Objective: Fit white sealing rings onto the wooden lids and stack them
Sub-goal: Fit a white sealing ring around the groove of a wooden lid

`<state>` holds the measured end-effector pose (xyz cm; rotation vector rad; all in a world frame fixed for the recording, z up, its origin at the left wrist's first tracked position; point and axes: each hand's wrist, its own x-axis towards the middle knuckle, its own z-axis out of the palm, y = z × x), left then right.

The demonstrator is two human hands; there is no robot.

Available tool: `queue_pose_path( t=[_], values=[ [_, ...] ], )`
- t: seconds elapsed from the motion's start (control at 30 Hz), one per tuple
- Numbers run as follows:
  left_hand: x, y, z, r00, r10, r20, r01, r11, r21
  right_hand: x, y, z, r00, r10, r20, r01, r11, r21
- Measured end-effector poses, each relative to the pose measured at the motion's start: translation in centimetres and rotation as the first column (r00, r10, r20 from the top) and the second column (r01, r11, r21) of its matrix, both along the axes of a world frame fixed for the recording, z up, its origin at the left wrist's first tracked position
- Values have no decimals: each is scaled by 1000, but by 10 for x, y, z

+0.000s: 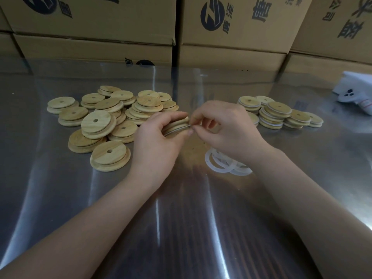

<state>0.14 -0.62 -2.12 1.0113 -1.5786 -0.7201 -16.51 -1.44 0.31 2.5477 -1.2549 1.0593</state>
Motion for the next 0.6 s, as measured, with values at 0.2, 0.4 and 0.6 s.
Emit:
queue_pose_path(
  t=[0.2, 0.4, 0.6],
  values=[
    [2, -2, 0, 995, 16, -96, -11, 999, 49, 1, -1, -3, 996, -16, 86, 11, 998, 60],
    [2, -5, -3, 982, -6, -189, 17, 998, 56, 8, -1, -8, 986, -69, 154, 61, 997, 55],
    [2, -5, -3, 961, -75, -265, 89, 995, 41, 8, -2, -10, 985, -94, 144, 94, 996, 6]
  ],
)
